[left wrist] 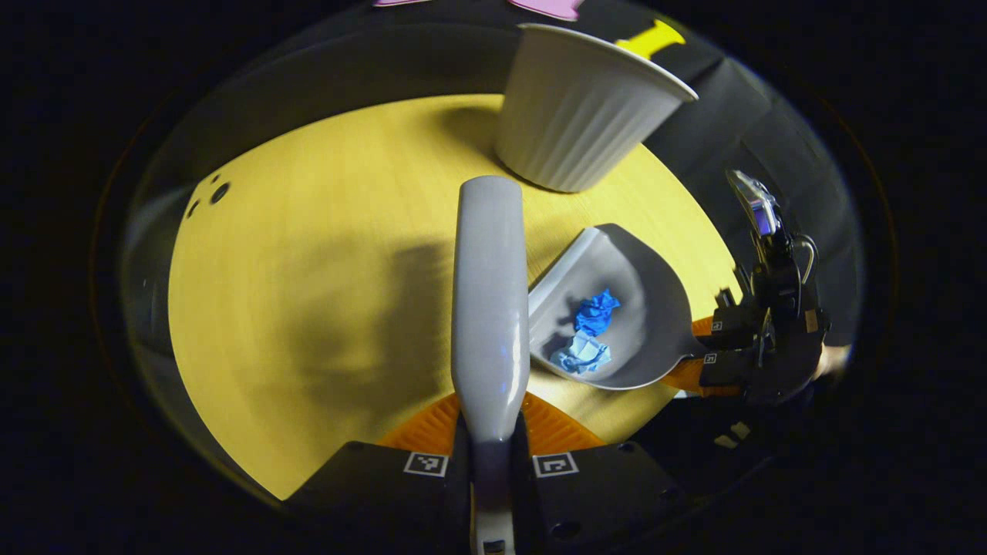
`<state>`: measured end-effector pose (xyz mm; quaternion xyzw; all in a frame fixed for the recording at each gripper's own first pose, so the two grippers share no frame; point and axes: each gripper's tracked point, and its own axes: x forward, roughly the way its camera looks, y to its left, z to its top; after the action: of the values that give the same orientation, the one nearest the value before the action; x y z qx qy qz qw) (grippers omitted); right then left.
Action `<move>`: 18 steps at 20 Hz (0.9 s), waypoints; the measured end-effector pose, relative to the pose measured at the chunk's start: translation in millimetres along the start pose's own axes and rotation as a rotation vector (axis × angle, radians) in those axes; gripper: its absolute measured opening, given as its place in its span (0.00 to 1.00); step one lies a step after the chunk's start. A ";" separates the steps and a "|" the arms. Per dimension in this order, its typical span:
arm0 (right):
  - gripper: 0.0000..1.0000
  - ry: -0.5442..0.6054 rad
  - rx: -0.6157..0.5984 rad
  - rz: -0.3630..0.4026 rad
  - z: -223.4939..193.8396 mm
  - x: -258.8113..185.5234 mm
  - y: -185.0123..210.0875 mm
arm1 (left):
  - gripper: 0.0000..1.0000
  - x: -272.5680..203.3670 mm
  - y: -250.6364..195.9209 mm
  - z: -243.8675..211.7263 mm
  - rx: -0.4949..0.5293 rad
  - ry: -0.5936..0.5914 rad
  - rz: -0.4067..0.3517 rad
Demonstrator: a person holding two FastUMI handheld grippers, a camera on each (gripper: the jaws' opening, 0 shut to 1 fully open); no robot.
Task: Pick up the small broom and dustpan from the desktop, sweep the trash into the dustpan with the broom, and then empty the trash into the garbage bin.
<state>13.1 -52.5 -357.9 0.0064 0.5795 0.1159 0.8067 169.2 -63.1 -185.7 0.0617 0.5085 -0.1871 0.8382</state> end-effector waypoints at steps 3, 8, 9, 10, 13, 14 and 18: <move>0.35 -0.017 -0.027 0.042 2.7 5.6 -6.0 | 0.25 -3.0 6.1 -28.1 -0.180 -0.055 0.053; 0.35 -0.059 -0.011 0.080 7.2 -2.3 -7.6 | 0.26 -3.6 27.2 -69.3 -0.356 -0.107 0.103; 0.35 -0.070 0.006 0.082 6.7 -2.0 -7.4 | 0.25 0.6 33.6 -73.6 -0.375 -0.113 0.107; 0.35 -0.078 0.016 0.081 6.2 -3.2 -7.3 | 0.25 7.6 39.2 -79.9 -0.388 -0.117 0.112; 0.35 -0.093 0.005 0.063 5.8 1.0 -7.3 | 0.22 7.5 45.4 -85.2 -0.399 -0.119 0.140; 0.35 -0.098 0.010 0.058 7.1 1.1 -6.5 | 0.26 3.8 47.8 -86.6 -0.397 -0.125 0.136; 0.35 -0.120 0.018 0.011 5.6 1.4 -3.9 | 0.29 1.6 63.3 -102.9 -0.412 -0.124 0.119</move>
<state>19.5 -55.4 -357.9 0.0240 0.5309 0.1145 0.8393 108.4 25.1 -241.6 -0.0923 0.4790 -0.0328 0.8723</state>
